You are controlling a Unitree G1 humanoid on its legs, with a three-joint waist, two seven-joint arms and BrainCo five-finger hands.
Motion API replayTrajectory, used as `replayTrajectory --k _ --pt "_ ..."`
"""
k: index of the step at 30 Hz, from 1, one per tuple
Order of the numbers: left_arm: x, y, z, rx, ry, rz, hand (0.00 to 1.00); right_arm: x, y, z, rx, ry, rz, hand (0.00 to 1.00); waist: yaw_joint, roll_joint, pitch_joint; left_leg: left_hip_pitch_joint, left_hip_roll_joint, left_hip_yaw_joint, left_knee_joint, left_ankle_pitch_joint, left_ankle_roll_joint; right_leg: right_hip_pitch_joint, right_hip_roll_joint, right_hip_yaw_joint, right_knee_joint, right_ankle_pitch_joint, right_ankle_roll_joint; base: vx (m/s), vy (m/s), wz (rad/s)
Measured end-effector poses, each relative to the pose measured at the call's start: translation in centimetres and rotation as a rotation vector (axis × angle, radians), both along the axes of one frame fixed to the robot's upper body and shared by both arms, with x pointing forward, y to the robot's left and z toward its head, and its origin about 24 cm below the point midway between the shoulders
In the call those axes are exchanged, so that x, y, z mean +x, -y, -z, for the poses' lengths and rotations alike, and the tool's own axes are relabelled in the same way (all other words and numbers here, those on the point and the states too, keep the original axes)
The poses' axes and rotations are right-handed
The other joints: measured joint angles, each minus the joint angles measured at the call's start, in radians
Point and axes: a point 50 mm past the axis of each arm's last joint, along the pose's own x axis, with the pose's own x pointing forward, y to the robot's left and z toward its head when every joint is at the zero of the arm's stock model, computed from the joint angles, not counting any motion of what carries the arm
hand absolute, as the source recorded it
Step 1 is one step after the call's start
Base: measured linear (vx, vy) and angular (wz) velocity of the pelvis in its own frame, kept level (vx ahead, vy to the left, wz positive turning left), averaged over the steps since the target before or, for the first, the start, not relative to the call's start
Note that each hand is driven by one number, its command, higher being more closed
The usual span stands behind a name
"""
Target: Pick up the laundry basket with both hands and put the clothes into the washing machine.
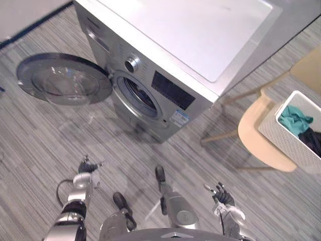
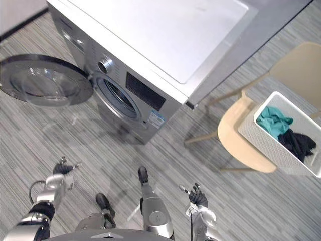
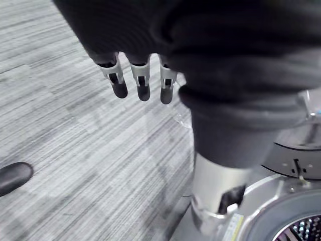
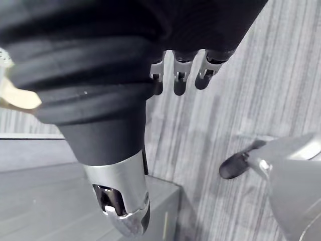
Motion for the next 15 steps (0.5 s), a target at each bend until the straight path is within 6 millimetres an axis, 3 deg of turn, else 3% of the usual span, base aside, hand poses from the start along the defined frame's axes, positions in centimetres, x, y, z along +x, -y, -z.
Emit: replayTrajectory --k 4,8,10,12,13,15 --pt "-4.3 0.9 2.5 -0.072 -0.132 -0.053 0.00 -2.5 0.2 1.7 0.030 -0.140 0.082 0.00 0.029 0.037 -0.049 0.050 0.008 -0.048 0.019 -0.018 -0.004 0.090 -0.003 -0.055 0.000 -0.034 -0.002 0.05 0.008 0.42" --pt "-8.8 1.7 4.2 -0.145 -0.242 -0.171 0.00 -2.4 -0.2 2.0 0.054 -0.160 0.125 0.00 0.058 0.052 -0.048 0.012 0.055 -0.131 0.294 -0.131 -0.003 0.163 -0.001 -0.088 0.063 -0.087 -0.006 -0.01 -0.003 0.29" --pt "-10.6 2.7 5.0 -0.197 -0.300 -0.217 0.00 -2.1 -0.3 1.9 0.045 -0.159 0.117 0.00 0.079 0.054 -0.049 0.008 0.055 -0.184 0.351 -0.164 -0.009 0.148 0.004 -0.071 0.113 -0.107 -0.004 -0.07 0.035 -0.12" --pt "-10.9 2.7 5.0 -0.231 -0.288 -0.291 0.00 -1.1 -0.9 1.8 0.060 -0.138 0.130 0.00 0.106 0.059 -0.053 -0.013 0.046 -0.260 0.400 -0.237 0.005 0.103 0.024 -0.008 0.150 -0.115 -0.008 -0.14 0.118 -0.79" --pt "-11.0 2.7 5.1 -0.242 -0.285 -0.320 0.00 -0.6 -1.5 1.9 0.075 -0.128 0.125 0.00 0.115 0.047 -0.045 -0.021 0.031 -0.302 0.427 -0.274 0.015 0.076 0.033 0.037 0.160 -0.111 -0.008 -0.20 0.182 -1.30" --pt "-11.2 2.8 5.1 -0.262 -0.280 -0.364 0.00 -0.7 -2.5 2.1 0.100 -0.136 0.114 0.00 0.124 0.048 -0.049 -0.037 0.005 -0.313 0.477 -0.333 0.041 0.050 0.054 0.123 0.161 -0.097 -0.007 -0.21 0.166 -1.23"
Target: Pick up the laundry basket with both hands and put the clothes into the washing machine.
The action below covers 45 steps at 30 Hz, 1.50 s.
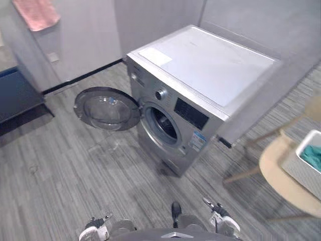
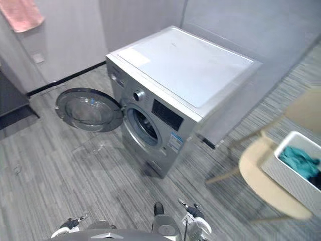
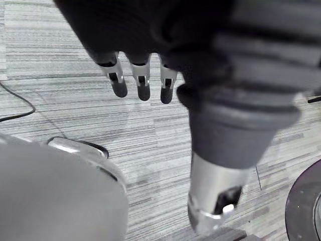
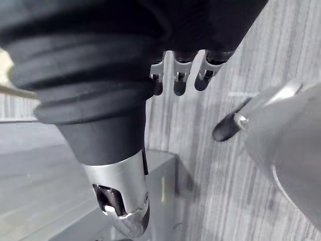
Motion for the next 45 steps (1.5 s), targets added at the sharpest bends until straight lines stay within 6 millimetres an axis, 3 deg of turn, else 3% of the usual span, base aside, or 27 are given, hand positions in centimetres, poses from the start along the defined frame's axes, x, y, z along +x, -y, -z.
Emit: replayTrajectory --k 3,5,7,9,10,11,12,13,14,15,17,19,20,23,26,28,29,30,31,32,35,37,38,40,41,42,45 --pt "-0.6 -0.2 0.1 -0.001 -0.012 -0.044 0.00 -1.3 -1.2 0.6 0.032 -0.038 0.005 0.00 -0.024 -0.036 -0.029 -0.008 -0.005 0.129 -0.009 -0.016 0.015 -0.034 0.010 0.129 -0.095 0.001 -0.024 -0.17 0.192 -1.22" --pt "-0.4 -0.2 0.1 0.001 -0.010 -0.040 0.00 -1.2 -1.5 0.6 0.038 -0.036 0.006 0.00 -0.022 -0.027 -0.042 -0.009 0.014 0.275 -0.057 0.020 0.034 -0.102 0.018 0.154 -0.095 0.015 -0.039 -0.06 0.106 -1.94" --pt "0.3 0.0 0.0 0.008 0.001 -0.002 0.00 -1.1 -1.7 0.6 0.041 -0.033 0.005 0.00 -0.029 -0.025 -0.038 -0.005 0.064 0.396 -0.060 0.036 0.049 -0.171 0.062 0.044 0.006 0.036 -0.028 0.02 0.043 -1.97" --pt "0.7 0.2 -0.1 0.010 0.007 0.030 0.00 -1.0 -1.7 0.6 0.036 -0.032 -0.004 0.00 -0.016 -0.028 -0.037 0.038 0.122 0.540 -0.053 0.042 0.041 -0.184 0.072 -0.201 0.127 0.005 -0.077 0.09 -0.001 -2.12" --pt "0.7 0.2 -0.1 0.017 0.005 0.048 0.00 -1.4 -2.1 0.8 0.041 -0.041 -0.008 0.00 -0.018 -0.036 -0.039 0.085 0.143 0.619 -0.029 0.043 0.039 -0.144 0.051 -0.360 0.203 0.004 -0.148 0.14 -0.103 -2.69" --pt "0.9 0.0 -0.2 0.028 0.007 0.066 0.00 -1.6 -2.3 0.8 0.043 -0.042 -0.007 0.00 -0.019 -0.062 -0.046 0.127 0.154 0.658 0.026 0.045 0.039 -0.115 0.055 -0.441 0.198 0.017 -0.213 0.14 -0.130 -2.50" --pt "1.0 0.2 -0.2 0.026 0.006 0.071 0.00 -1.5 -2.2 0.8 0.037 -0.039 -0.010 0.00 -0.013 -0.055 -0.036 0.136 0.168 0.665 0.056 0.050 0.040 -0.102 0.065 -0.475 0.194 0.042 -0.256 0.06 -0.206 -2.44" --pt "1.7 0.6 -0.3 0.019 0.019 0.102 0.00 -1.3 -1.8 0.5 0.010 -0.030 -0.017 0.00 -0.007 -0.010 -0.030 0.167 0.198 0.668 -0.041 0.067 0.031 -0.096 0.103 -0.465 0.185 0.040 -0.239 0.02 -0.139 -2.00" --pt "2.8 1.5 -0.5 0.007 0.056 0.144 0.00 -1.6 -0.3 0.2 -0.022 -0.025 0.026 0.00 -0.015 0.010 -0.032 0.227 0.201 0.702 -0.102 0.053 -0.046 -0.129 0.071 -0.473 0.352 -0.096 -0.189 0.04 -0.102 -1.66" --pt "3.4 1.6 -0.6 0.007 0.064 0.161 0.00 -2.1 -0.2 0.4 -0.021 -0.043 0.050 0.00 -0.025 0.021 -0.029 0.239 0.195 0.718 -0.108 0.061 -0.057 -0.137 0.015 -0.461 0.426 -0.155 -0.128 0.10 -0.070 -0.97" --pt "4.1 2.0 -0.7 0.005 0.076 0.196 0.00 -3.2 0.2 0.6 -0.025 -0.076 0.092 0.00 -0.024 0.011 -0.034 0.262 0.197 0.747 -0.127 0.073 -0.079 -0.141 -0.082 -0.407 0.454 -0.191 -0.068 0.11 -0.212 -0.67" --pt "4.2 2.2 -0.7 -0.005 0.073 0.194 0.00 -4.5 0.0 0.9 -0.016 -0.114 0.127 0.00 -0.024 -0.015 -0.034 0.289 0.195 0.766 -0.144 0.090 -0.111 -0.123 -0.171 -0.356 0.373 -0.143 -0.042 0.15 -0.336 -0.50" --pt "4.1 1.8 -0.7 -0.016 0.074 0.152 0.00 -6.1 -0.8 1.5 0.021 -0.161 0.172 0.00 -0.025 -0.040 -0.036 0.298 0.200 0.763 -0.146 0.099 -0.132 -0.098 -0.183 -0.295 0.335 -0.144 0.027 0.15 -0.418 -0.25" --pt "5.4 3.9 -0.9 -0.116 0.132 0.082 0.00 -7.7 -0.3 1.8 0.041 -0.206 0.250 0.00 -0.029 0.002 -0.028 0.331 0.215 0.759 -0.226 0.203 -0.133 -0.092 -0.129 -0.303 0.351 -0.205 0.001 0.09 -0.340 -0.12" --pt "6.0 3.5 -1.2 -0.105 0.172 0.052 0.00 -8.6 -0.3 1.9 0.051 -0.221 0.295 0.00 -0.029 0.005 -0.030 0.335 0.274 0.716 -0.145 0.217 -0.146 -0.061 -0.100 -0.309 0.379 -0.297 -0.007 0.09 -0.263 0.01" --pt "6.4 3.1 -1.6 -0.096 0.207 0.021 0.00 -9.0 -0.5 2.0 0.056 -0.226 0.304 0.00 -0.027 -0.004 -0.024 0.269 0.393 0.626 0.126 0.237 -0.104 -0.025 -0.080 -0.317 0.412 -0.354 -0.018 0.05 -0.301 0.00" --pt "5.8 2.6 -1.5 -0.094 0.206 -0.016 0.00 -8.7 -0.4 1.9 0.051 -0.218 0.288 0.00 -0.014 -0.002 -0.023 0.200 0.472 0.544 0.322 0.319 0.028 0.007 -0.062 -0.306 0.426 -0.385 -0.029 0.01 -0.197 -0.27" --pt "5.3 2.6 -1.3 -0.098 0.196 -0.028 0.00 -8.5 -0.3 1.8 0.044 -0.214 0.273 0.00 -0.009 -0.008 -0.017 0.165 0.496 0.489 0.399 0.380 0.079 0.025 -0.053 -0.298 0.425 -0.397 -0.041 0.03 -0.212 -0.49" --pt "4.4 2.7 -1.0 -0.104 0.171 -0.027 0.00 -8.2 0.0 1.7 0.028 -0.205 0.239 0.00 0.001 -0.003 -0.017 0.089 0.495 0.375 0.537 0.412 0.060 0.053 -0.052 -0.274 0.423 -0.412 -0.052 0.06 -0.065 -0.42" --pt "4.3 2.6 -1.1 -0.094 0.189 -0.020 0.00 -7.4 0.1 1.5 0.012 -0.189 0.190 0.00 0.010 0.000 -0.016 -0.002 0.447 0.300 0.647 0.367 0.022 0.077 -0.060 -0.257 0.411 -0.418 -0.057 0.08 -0.026 -0.32" --pt "4.1 2.1 -1.2 -0.068 0.206 -0.029 0.00 -4.9 0.7 0.9 -0.032 -0.142 0.085 0.00 0.037 0.003 -0.013 -0.164 0.266 0.239 0.596 0.220 -0.025 0.144 -0.086 -0.232 0.321 -0.409 -0.068 0.16 0.072 -0.21" --pt "3.3 1.2 -1.1 -0.045 0.184 -0.033 0.00 -3.0 0.3 0.6 -0.047 -0.104 0.024 0.00 0.049 -0.001 -0.014 -0.178 0.236 0.276 0.436 0.190 -0.017 0.177 -0.110 -0.232 0.275 -0.381 -0.043 0.26 0.201 -0.73" --pt "1.6 0.9 -0.6 -0.044 0.130 -0.067 0.00 -1.4 -0.1 0.0 -0.066 -0.052 -0.037 0.00 0.054 -0.002 -0.014 -0.167 0.225 0.311 0.200 0.190 -0.008 0.204 -0.128 -0.210 0.237 -0.366 -0.001 0.35 0.297 -0.82" --pt "1.3 0.8 -0.5 -0.045 0.122 -0.100 0.00 -0.6 -0.1 -0.4 -0.084 -0.020 -0.058 0.00 0.059 -0.002 -0.014 -0.153 0.198 0.302 -0.038 0.253 -0.002 0.224 -0.153 -0.195 0.222 -0.381 0.036 0.33 0.296 -0.45" --pt "1.2 0.8 -0.5 -0.044 0.120 -0.122 0.00 -0.5 -0.1 -0.4 -0.085 -0.016 -0.055 0.00 0.070 -0.016 -0.017 -0.134 0.147 0.319 -0.065 0.324 0.005 0.234 -0.190 -0.174 0.224 -0.402 0.064 0.39 0.314 -0.13" --pt "1.2 0.1 -0.6 -0.018 0.112 -0.128 0.00 -0.1 -0.7 -0.3 -0.066 -0.009 -0.057 0.00 0.061 -0.055 -0.024 -0.132 0.104 0.346 -0.062 0.288 0.014 0.247 -0.229 -0.150 0.191 -0.398 0.058 0.41 0.304 -0.05" --pt "1.3 -0.4 -0.5 -0.004 0.095 -0.129 0.00 0.5 -1.3 -0.2 -0.037 0.003 -0.025 0.00 0.062 -0.076 -0.028 -0.147 0.060 0.352 0.001 0.203 0.035 0.277 -0.273 -0.121 0.124 -0.300 0.059 0.40 0.320 0.01"
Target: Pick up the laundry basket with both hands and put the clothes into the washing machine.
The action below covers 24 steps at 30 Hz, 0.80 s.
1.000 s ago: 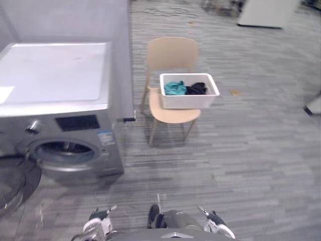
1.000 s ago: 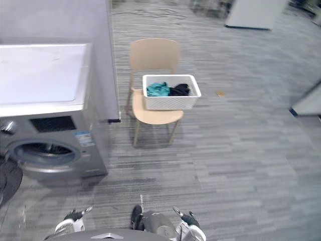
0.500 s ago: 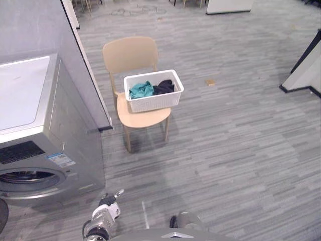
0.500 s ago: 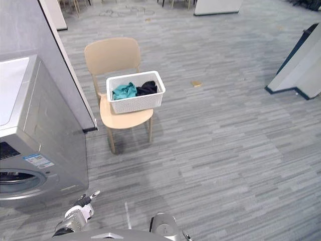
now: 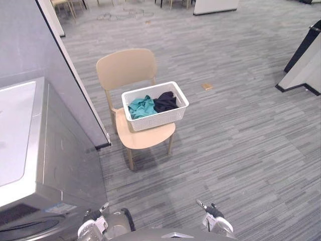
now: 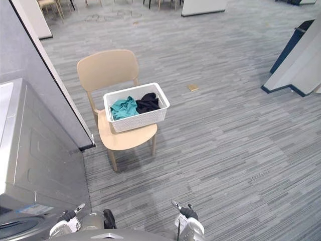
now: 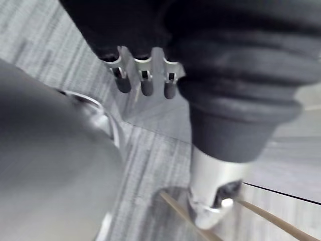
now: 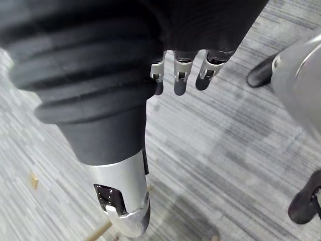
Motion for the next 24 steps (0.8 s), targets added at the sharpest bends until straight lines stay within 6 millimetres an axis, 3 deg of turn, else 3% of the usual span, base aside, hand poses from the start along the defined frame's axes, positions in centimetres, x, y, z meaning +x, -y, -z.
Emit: replayTrajectory --k 2,4,5,6,7,9,11,12,13,14,15,16,17,19,22,24 --pt "-0.3 -0.1 0.2 0.004 -0.025 0.016 0.00 -1.4 0.5 0.6 0.009 -0.047 0.042 0.00 -0.011 -0.014 -0.008 0.042 -0.058 -0.001 -0.012 -0.036 0.019 -0.001 -0.045 0.021 0.075 0.015 0.007 0.40 0.315 0.31" --pt "0.0 0.2 0.2 -0.006 -0.040 0.105 0.00 -3.0 0.7 1.3 0.030 -0.109 0.085 0.00 -0.021 -0.013 -0.008 0.101 -0.098 -0.013 -0.050 -0.052 0.028 -0.082 -0.068 0.050 0.319 0.068 0.034 0.45 0.254 0.40" --pt "0.2 0.2 0.2 0.003 -0.044 0.141 0.00 -4.1 0.6 1.6 0.043 -0.142 0.099 0.00 -0.033 -0.012 -0.007 0.143 -0.115 -0.027 -0.089 -0.051 0.031 -0.157 -0.067 0.079 0.500 0.148 0.050 0.42 0.119 0.43" --pt "0.7 0.3 0.1 0.012 -0.037 0.170 0.00 -5.0 0.4 1.9 0.057 -0.166 0.119 0.00 -0.046 -0.010 0.000 0.184 -0.120 -0.038 -0.119 -0.051 0.031 -0.235 -0.051 0.112 0.681 0.152 0.070 0.33 0.040 0.39" --pt "0.8 0.3 0.1 0.015 -0.037 0.182 0.00 -5.2 0.6 1.9 0.054 -0.170 0.125 0.00 -0.052 -0.011 0.008 0.210 -0.121 -0.045 -0.133 -0.051 0.031 -0.268 -0.037 0.118 0.759 0.142 0.076 0.29 -0.031 0.23" --pt "0.9 0.3 0.1 0.019 -0.040 0.200 0.00 -6.0 1.0 1.9 0.040 -0.184 0.129 0.00 -0.059 -0.006 0.025 0.286 -0.117 -0.050 -0.181 -0.047 0.025 -0.369 -0.032 0.079 0.891 0.085 0.058 0.23 -0.069 0.06" --pt "1.6 0.8 -0.1 0.018 -0.023 0.202 0.00 -6.6 1.0 1.8 0.032 -0.180 0.139 0.00 -0.064 -0.001 0.029 0.330 -0.082 -0.051 -0.196 -0.041 0.014 -0.480 -0.048 0.031 0.836 0.020 0.023 0.24 -0.178 0.09" --pt "1.9 1.0 -0.1 0.016 -0.018 0.205 0.00 -6.8 0.9 1.8 0.032 -0.182 0.143 0.00 -0.067 0.001 0.030 0.336 -0.068 -0.053 -0.194 -0.039 0.010 -0.496 -0.049 0.028 0.786 0.015 0.023 0.23 -0.291 0.24" --pt "2.2 1.4 -0.2 0.012 -0.010 0.213 0.00 -6.6 1.0 1.6 0.026 -0.167 0.143 0.00 -0.073 0.003 0.030 0.344 -0.039 -0.056 -0.188 -0.039 -0.018 -0.502 -0.045 0.027 0.646 0.018 0.027 0.21 -0.362 0.36" --pt "2.3 1.5 -0.2 0.010 -0.007 0.207 0.00 -7.2 0.8 1.7 0.026 -0.177 0.143 0.00 -0.077 -0.005 0.030 0.350 -0.014 -0.063 -0.177 -0.054 -0.074 -0.474 -0.038 0.028 0.443 0.093 0.022 0.21 -0.386 0.37" --pt "2.4 1.1 -0.3 0.025 -0.002 0.202 0.00 -7.8 0.5 1.8 0.036 -0.191 0.149 0.00 -0.075 -0.030 0.028 0.360 -0.019 -0.069 -0.177 -0.061 -0.097 -0.454 -0.044 0.040 0.328 0.216 0.003 0.22 -0.435 0.29" --pt "2.5 1.0 -0.3 0.028 -0.001 0.178 0.00 -7.8 -0.1 2.0 0.051 -0.197 0.146 0.00 -0.070 -0.047 0.030 0.378 0.002 -0.082 -0.174 -0.081 -0.149 -0.399 -0.029 0.071 0.263 0.138 0.072 0.22 -0.437 0.10" --pt "2.5 2.6 -0.1 -0.009 0.001 0.181 0.00 -7.3 0.8 1.7 0.023 -0.179 0.133 0.00 -0.074 0.007 0.032 0.363 0.055 -0.082 -0.177 -0.078 -0.154 -0.397 0.017 0.043 0.250 0.135 0.055 0.23 -0.446 0.11" --pt "2.6 3.8 -0.1 -0.040 0.002 0.192 0.00 -6.6 1.7 1.2 -0.005 -0.144 0.135 0.00 -0.086 0.034 0.031 0.366 0.068 -0.085 -0.199 -0.040 -0.153 -0.401 0.022 0.012 0.285 0.098 0.048 0.13 -0.289 0.34" --pt "2.4 3.6 0.0 -0.030 -0.004 0.182 0.00 -4.6 2.7 -0.3 -0.073 -0.043 0.094 0.00 -0.084 0.035 0.030 0.384 0.077 -0.096 -0.233 -0.011 -0.183 -0.382 0.013 -0.037 0.333 0.052 0.044 0.03 -0.166 0.49" --pt "2.2 3.6 -0.1 -0.024 -0.003 0.157 0.00 -1.0 3.6 -4.3 -0.216 0.164 0.002 0.00 -0.084 0.033 0.030 0.382 0.077 -0.100 -0.245 -0.007 -0.191 -0.373 0.010 -0.048 0.320 0.053 0.046 -0.04 -0.034 0.17"
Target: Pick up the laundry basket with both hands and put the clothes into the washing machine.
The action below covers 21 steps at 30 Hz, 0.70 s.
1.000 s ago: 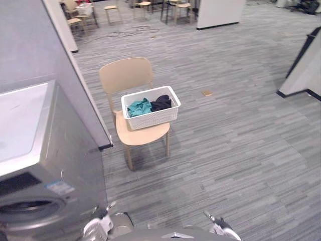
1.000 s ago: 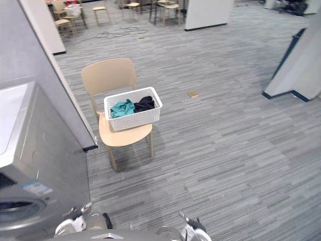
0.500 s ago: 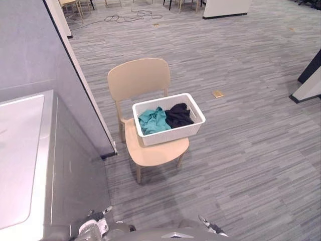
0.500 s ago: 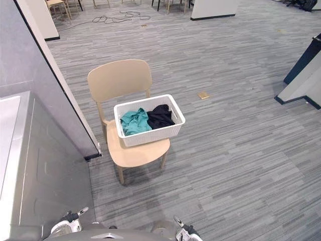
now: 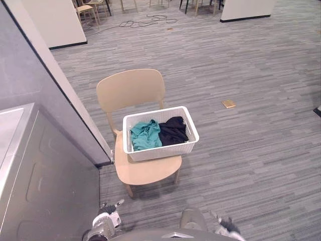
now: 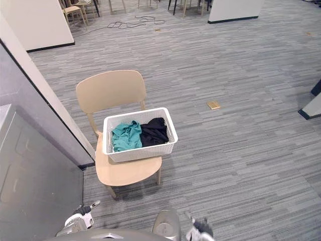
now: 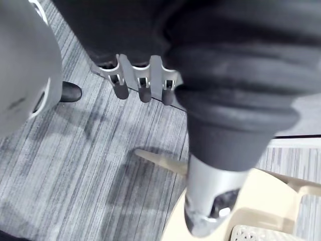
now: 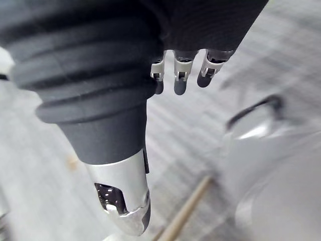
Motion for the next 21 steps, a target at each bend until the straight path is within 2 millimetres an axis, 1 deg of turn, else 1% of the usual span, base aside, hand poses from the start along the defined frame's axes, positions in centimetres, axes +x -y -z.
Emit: replayTrajectory --k 1,2,3,4,5,6,7,8,9,10,11,12,13,14,15,16,17,18,19,20,21 --pt "-0.1 0.0 0.0 0.000 -0.003 -0.011 0.00 1.0 0.2 -1.3 -0.035 0.063 -0.021 0.00 -0.001 0.000 -0.001 0.000 -0.001 0.001 -0.003 -0.001 0.001 0.002 -0.001 -0.002 -0.007 0.004 0.001 -0.06 0.019 -0.01" --pt "-0.3 -0.1 0.1 -0.005 -0.005 -0.033 0.00 2.6 0.3 -4.0 -0.100 0.186 -0.054 0.00 0.000 0.000 -0.003 -0.004 -0.001 0.005 -0.005 -0.001 0.002 0.003 -0.001 -0.005 -0.022 0.012 0.004 -0.05 0.047 -0.01" --pt "-0.3 -0.1 0.1 -0.007 -0.004 -0.043 0.00 3.7 0.4 -6.4 -0.167 0.288 -0.077 0.00 0.000 -0.001 -0.004 -0.009 -0.002 0.006 -0.008 -0.001 0.002 0.002 -0.001 -0.006 -0.035 0.023 0.002 -0.04 0.054 -0.01" --pt "-0.4 -0.1 0.1 -0.005 -0.005 -0.043 0.00 4.0 0.5 -7.4 -0.208 0.326 -0.088 0.00 0.000 0.000 -0.006 -0.012 -0.003 0.007 -0.012 0.000 0.000 0.002 0.000 -0.006 -0.043 0.029 0.003 -0.01 0.059 0.02" --pt "-0.6 -0.1 0.1 -0.001 -0.010 -0.043 0.00 4.3 0.7 -9.2 -0.276 0.389 -0.105 0.00 0.000 0.003 -0.014 -0.019 -0.006 0.008 -0.023 0.007 -0.008 0.000 0.001 -0.007 -0.061 0.038 0.006 0.02 0.054 0.01" --pt "-0.7 -0.1 0.2 0.001 -0.014 -0.042 0.00 4.6 0.7 -10.6 -0.320 0.447 -0.113 0.00 -0.002 0.005 -0.019 -0.020 -0.011 0.008 -0.033 0.012 -0.007 -0.001 0.001 -0.006 -0.074 0.049 0.009 0.04 0.056 -0.01" --pt "-0.8 -0.2 0.2 0.004 -0.018 -0.038 0.00 4.8 0.7 -11.3 -0.351 0.464 -0.124 0.00 -0.003 0.006 -0.022 -0.020 -0.014 0.008 -0.039 0.014 -0.006 -0.002 0.001 -0.005 -0.082 0.053 0.010 0.06 0.062 -0.04" --pt "-0.9 -0.1 0.2 0.008 -0.022 -0.019 0.00 5.0 0.6 -12.4 -0.410 0.494 -0.152 0.00 -0.005 0.010 -0.026 -0.024 -0.019 0.011 -0.045 0.018 -0.002 -0.003 0.002 -0.003 -0.101 0.063 0.012 0.05 0.052 -0.04" --pt "-0.9 0.0 0.2 0.012 -0.024 -0.001 0.00 5.2 0.5 -12.9 -0.437 0.508 -0.170 0.00 -0.007 0.014 -0.028 -0.031 -0.021 0.012 -0.046 0.019 -0.002 -0.007 0.002 -0.002 -0.110 0.070 0.014 0.05 0.066 -0.06" --pt "-0.8 0.3 0.2 0.023 -0.025 0.058 0.00 6.0 0.2 -14.1 -0.507 0.538 -0.221 0.00 -0.008 0.021 -0.034 -0.055 -0.024 0.011 -0.046 0.022 0.001 -0.017 0.003 0.001 -0.142 0.093 0.016 0.03 0.061 -0.02" --pt "-0.7 0.3 0.2 0.031 -0.024 0.095 0.00 6.7 0.2 -14.8 -0.559 0.545 -0.258 0.00 -0.009 0.025 -0.036 -0.072 -0.027 0.003 -0.045 0.027 0.007 -0.017 0.004 -0.003 -0.169 0.110 0.019 0.03 0.065 0.06" --pt "-0.4 0.5 0.1 0.046 -0.019 0.153 0.00 8.0 -0.2 -15.8 -0.634 0.566 -0.327 0.00 -0.009 0.031 -0.035 -0.094 -0.028 -0.010 -0.044 0.032 0.011 -0.013 0.004 -0.014 -0.209 0.137 0.020 0.02 0.047 0.12" --pt "-0.3 0.3 0.1 0.057 -0.016 0.174 0.00 8.9 -0.3 -16.3 -0.672 0.581 -0.359 0.00 -0.008 0.030 -0.033 -0.105 -0.029 -0.013 -0.044 0.035 0.012 -0.013 0.004 -0.018 -0.228 0.150 0.021 -0.02 0.041 0.15" --pt "0.1 0.3 -0.1 0.076 -0.009 0.225 0.00 11.2 -0.9 -17.7 -0.762 0.622 -0.440 0.00 -0.008 0.029 -0.019 -0.124 -0.030 -0.024 -0.039 0.039 0.014 -0.004 0.004 -0.026 -0.264 0.176 0.021 -0.03 0.031 0.13" --pt "0.4 0.4 -0.1 0.083 -0.003 0.247 0.00 12.6 -1.2 -18.4 -0.817 0.633 -0.487 0.00 -0.010 0.031 -0.006 -0.129 -0.030 -0.035 -0.037 0.040 0.015 0.006 0.004 -0.034 -0.283 0.188 0.020 -0.06 0.034 0.18" --pt "0.7 0.4 -0.3 0.092 0.007 0.273 0.00 14.6 -1.6 -19.4 -0.887 0.651 -0.553 0.00 -0.006 0.033 0.006 -0.142 -0.031 -0.044 -0.035 0.041 0.017 0.009 0.002 -0.041 -0.300 0.201 0.021 -0.11 0.024 0.27" --pt "1.5 0.5 -0.5 0.107 0.034 0.303 0.00 18.0 -2.4 -21.4 -0.992 0.673 -0.651 0.00 0.004 0.038 0.037 -0.168 -0.033 -0.064 -0.025 0.047 0.021 0.007 -0.001 -0.052 -0.316 0.217 0.018 -0.10 0.018 0.29" --pt "1.8 0.5 -0.6 0.112 0.043 0.312 0.00 19.2 -2.8 -22.2 -1.036 0.672 -0.686 0.00 0.007 0.041 0.053 -0.181 -0.033 -0.073 -0.019 0.049 0.022 0.004 -0.003 -0.061 -0.318 0.221 0.018 -0.13 -0.004 0.35" --pt "2.4 0.5 -0.9 0.119 0.060 0.327 0.00 20.7 -3.3 -23.5 -1.093 0.679 -0.727 0.00 0.012 0.049 0.081 -0.199 -0.033 -0.092 -0.011 0.053 0.021 0.001 -0.006 -0.072 -0.319 0.225 0.017 -0.13 -0.018 0.42" --pt "3.2 0.6 -1.2 0.122 0.086 0.332 0.00 22.4 -3.7 -25.1 -1.157 0.675 -0.778 0.00 0.020 0.060 0.120 -0.232 -0.033 -0.115 0.000 0.060 0.023 -0.008 -0.010 -0.091 -0.317 0.229 0.013 -0.19 -0.034 0.50" --pt "3.8 0.5 -1.5 0.127 0.112 0.328 0.00 23.7 -3.9 -26.2 -1.211 0.655 -0.815 0.00 0.034 0.067 0.137 -0.266 -0.033 -0.130 0.001 0.074 0.022 -0.038 -0.012 -0.101 -0.314 0.236 0.009 -0.14 -0.034 0.44"
